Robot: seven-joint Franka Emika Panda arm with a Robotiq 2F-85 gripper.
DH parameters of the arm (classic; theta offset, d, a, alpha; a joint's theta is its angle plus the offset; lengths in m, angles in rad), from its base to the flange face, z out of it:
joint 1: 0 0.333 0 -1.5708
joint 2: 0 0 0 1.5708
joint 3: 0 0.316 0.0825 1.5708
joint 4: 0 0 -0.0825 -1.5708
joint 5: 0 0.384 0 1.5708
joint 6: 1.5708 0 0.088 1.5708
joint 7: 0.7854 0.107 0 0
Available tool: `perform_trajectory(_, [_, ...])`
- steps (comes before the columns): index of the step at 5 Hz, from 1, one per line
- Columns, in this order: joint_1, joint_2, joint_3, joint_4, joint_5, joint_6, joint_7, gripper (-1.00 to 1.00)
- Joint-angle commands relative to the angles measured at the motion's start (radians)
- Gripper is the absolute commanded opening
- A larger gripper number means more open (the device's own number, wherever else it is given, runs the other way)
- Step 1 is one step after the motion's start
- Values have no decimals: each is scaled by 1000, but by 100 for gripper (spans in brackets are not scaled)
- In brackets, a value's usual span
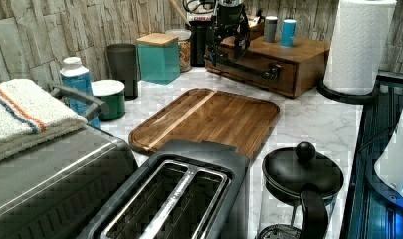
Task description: Open the drawer.
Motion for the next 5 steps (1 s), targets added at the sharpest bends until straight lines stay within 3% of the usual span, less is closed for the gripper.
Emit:
perform_trajectory(1, [-50,66,1,-7,15,5,-126,100])
perform_trajectory(2, [-35,34,7,-30,32,-10,-111,100])
perform_trajectory(3, [-80,21,74,-10,126,-72,-248,100])
perform_trajectory(4, [-52,43,81,29,325,-168,-399,100])
perform_trajectory(5, [-4,39,125,32,364,-210,-309,100])
